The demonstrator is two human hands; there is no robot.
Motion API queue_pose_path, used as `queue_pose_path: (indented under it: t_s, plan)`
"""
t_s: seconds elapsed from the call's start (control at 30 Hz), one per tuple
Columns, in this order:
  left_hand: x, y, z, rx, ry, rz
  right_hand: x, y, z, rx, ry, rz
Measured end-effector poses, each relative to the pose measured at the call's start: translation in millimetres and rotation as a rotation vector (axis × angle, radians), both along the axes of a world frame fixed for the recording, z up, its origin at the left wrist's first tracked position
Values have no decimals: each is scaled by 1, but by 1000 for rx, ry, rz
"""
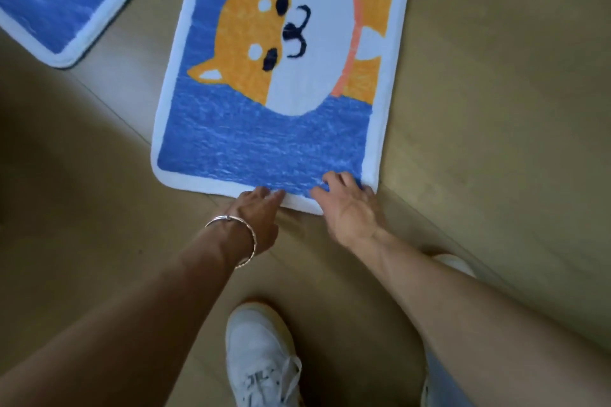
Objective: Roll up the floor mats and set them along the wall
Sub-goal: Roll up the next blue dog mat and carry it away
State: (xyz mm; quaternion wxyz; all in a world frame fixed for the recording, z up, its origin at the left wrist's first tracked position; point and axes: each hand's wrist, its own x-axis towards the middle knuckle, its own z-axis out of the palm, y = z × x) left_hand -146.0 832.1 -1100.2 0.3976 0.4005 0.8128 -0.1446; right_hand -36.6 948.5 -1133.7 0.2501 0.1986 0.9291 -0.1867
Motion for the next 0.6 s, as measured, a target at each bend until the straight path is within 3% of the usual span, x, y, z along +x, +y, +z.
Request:
queue_pose_path:
  t_s: [0.23, 0.37, 0.6]
  plan:
    - [16, 20, -5, 119, -62, -47, 31, 23, -11, 182, 111, 97]
    - [21, 20, -10, 217, 25, -82, 70, 62, -20, 224, 115, 125]
    - [51, 32, -28, 167, 69, -41, 116, 86, -14, 71, 188, 21]
